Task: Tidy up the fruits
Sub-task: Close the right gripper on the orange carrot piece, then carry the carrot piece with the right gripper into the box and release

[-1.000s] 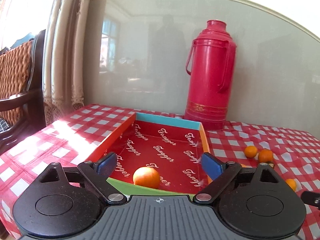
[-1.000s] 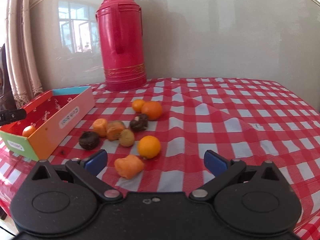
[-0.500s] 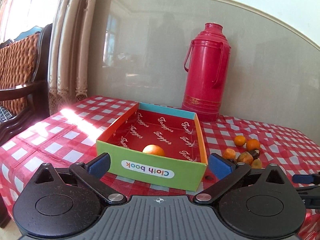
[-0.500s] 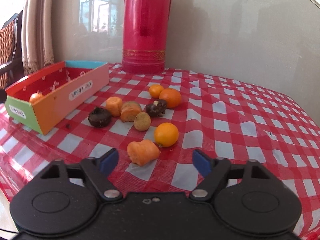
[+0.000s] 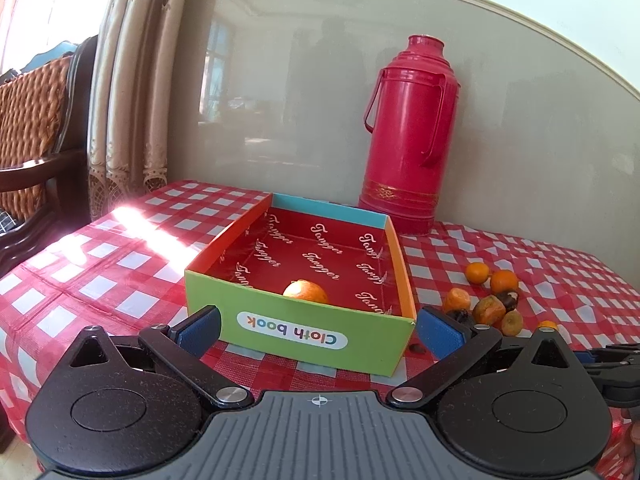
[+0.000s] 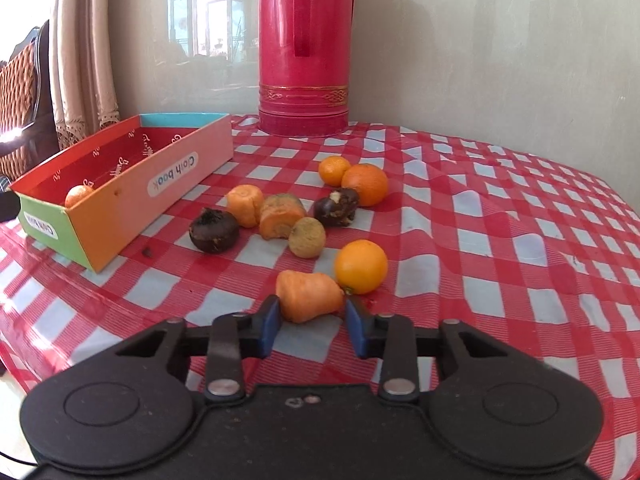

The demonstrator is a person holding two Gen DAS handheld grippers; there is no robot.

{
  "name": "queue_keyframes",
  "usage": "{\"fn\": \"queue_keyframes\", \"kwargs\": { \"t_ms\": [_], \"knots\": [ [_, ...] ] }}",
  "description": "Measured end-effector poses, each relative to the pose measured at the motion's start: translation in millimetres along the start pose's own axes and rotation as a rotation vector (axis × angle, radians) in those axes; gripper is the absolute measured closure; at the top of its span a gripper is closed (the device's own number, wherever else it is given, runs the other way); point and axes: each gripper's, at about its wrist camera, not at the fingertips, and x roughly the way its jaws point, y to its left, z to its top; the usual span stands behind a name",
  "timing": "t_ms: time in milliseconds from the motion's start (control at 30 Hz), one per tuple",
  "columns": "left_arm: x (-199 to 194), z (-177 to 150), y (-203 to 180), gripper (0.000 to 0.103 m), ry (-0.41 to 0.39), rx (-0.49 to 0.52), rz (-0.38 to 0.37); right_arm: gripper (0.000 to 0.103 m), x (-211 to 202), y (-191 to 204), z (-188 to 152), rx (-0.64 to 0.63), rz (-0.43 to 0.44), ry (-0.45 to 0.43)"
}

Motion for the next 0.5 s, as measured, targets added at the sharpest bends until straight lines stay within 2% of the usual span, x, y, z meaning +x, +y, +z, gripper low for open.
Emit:
{"fn": "queue_keyframes", "kwargs": {
  "t_ms": [133,267,500],
  "knots": [
    [-1,0,4,0.0,0.0,-0.001,0.006,0.071,3,-1,2,0.031,0.007,-0.004],
    [-1,1,9,0.0,0.0,-0.01,0.015,0.08,2,-4,4,0.053,0.023,-0.011],
    [-3,1,15,0.0,-0.008,-0.004,0.027,0.08,-6,9,8,0.035,0.035,-0.057]
  ]
}}
